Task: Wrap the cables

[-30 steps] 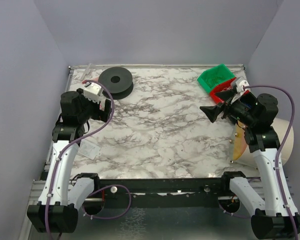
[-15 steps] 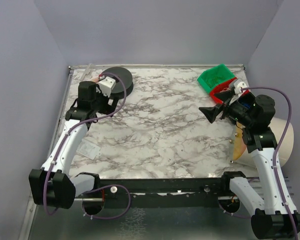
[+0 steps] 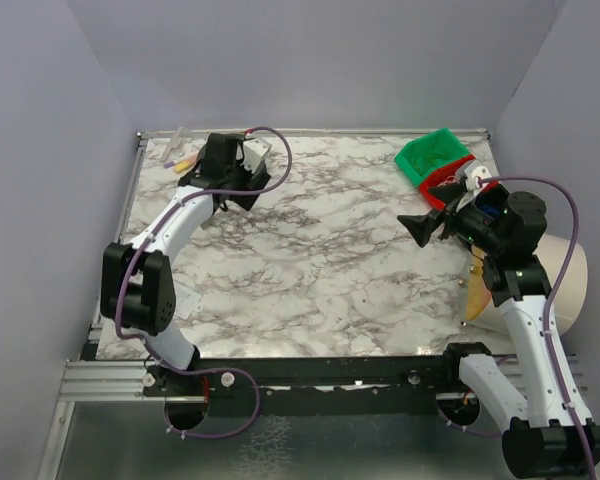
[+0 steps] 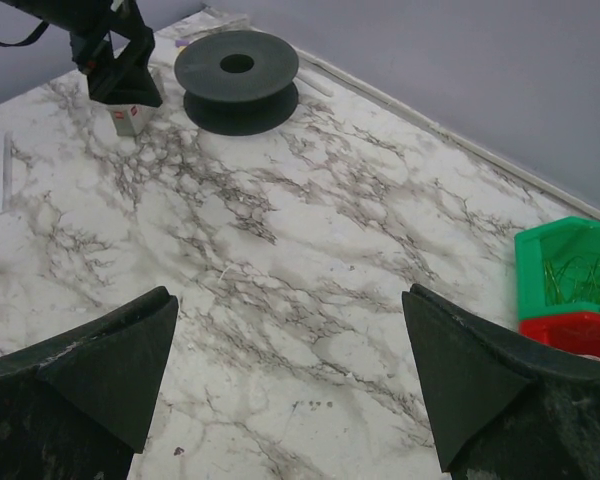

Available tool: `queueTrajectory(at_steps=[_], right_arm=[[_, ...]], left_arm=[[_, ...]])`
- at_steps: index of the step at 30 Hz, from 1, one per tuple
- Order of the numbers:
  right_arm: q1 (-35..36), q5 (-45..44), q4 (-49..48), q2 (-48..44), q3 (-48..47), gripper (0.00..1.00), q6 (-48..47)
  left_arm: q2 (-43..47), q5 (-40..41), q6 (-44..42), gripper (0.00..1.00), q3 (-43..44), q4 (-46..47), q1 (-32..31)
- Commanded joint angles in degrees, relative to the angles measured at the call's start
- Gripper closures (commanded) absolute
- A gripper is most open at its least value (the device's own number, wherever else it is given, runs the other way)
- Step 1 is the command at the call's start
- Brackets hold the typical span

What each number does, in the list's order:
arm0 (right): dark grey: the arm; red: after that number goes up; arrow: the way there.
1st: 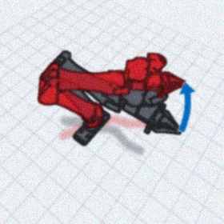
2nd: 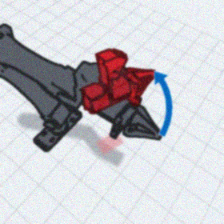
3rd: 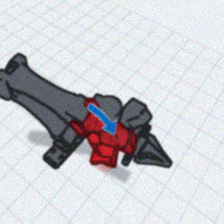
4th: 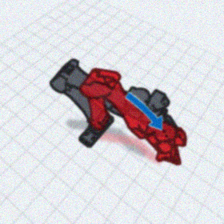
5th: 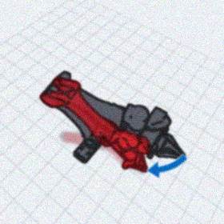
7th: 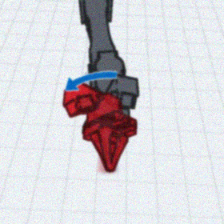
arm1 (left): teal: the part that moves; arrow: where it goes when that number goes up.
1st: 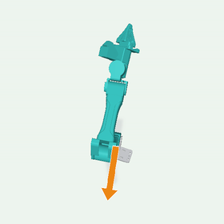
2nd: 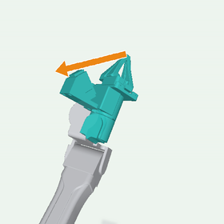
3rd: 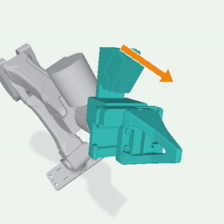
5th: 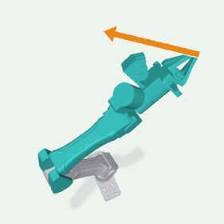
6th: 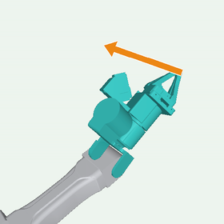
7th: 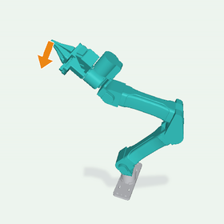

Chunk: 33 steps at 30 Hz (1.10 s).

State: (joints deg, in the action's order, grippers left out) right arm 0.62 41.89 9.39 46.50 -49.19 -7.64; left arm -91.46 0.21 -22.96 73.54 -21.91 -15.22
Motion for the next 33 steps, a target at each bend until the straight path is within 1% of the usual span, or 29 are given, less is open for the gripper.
queueTrajectory(at_steps=[1,6,12,16,19,26,29,33], right_arm=[[-0.3,-1.4,-1.8,-0.4,1.0,0.00,-1.0],[-0.3,-2.2,-1.9,-0.3,1.4,0.00,-1.7],[-1.8,-2.2,-2.2,0.2,1.6,0.00,-1.7],[-1.9,-2.8,-2.3,0.7,1.7,0.00,-2.0],[-2.3,-2.9,-2.3,0.8,1.8,0.00,-2.0],[-3.0,-2.6,-2.4,0.9,1.9,0.00,-1.8],[-3.2,-2.6,-2.4,0.7,1.8,0.00,-1.8],[-3.3,-2.5,-2.5,0.4,1.9,0.00,-1.8]], left_arm=[[-6.3,-2.4,-1.6,0.01,6.7,-0.1,0.1],[-13.5,-5.6,-0.8,0.01,14.4,-0.6,1.7],[-26.2,-17.2,6.9,0.01,32.0,-8.3,8.1],[-32.7,-20.6,10.8,0.01,40.0,-11.0,10.0],[-35.9,-21.6,11.6,0.01,42.5,-11.8,10.0],[-40.5,-24.2,13.5,0.01,45.4,-13.2,10.0],[-41.4,-24.5,13.6,0.01,45.0,-13.9,9.9],[-40.7,-25.1,13.8,0.01,42.4,-14.8,9.9]])
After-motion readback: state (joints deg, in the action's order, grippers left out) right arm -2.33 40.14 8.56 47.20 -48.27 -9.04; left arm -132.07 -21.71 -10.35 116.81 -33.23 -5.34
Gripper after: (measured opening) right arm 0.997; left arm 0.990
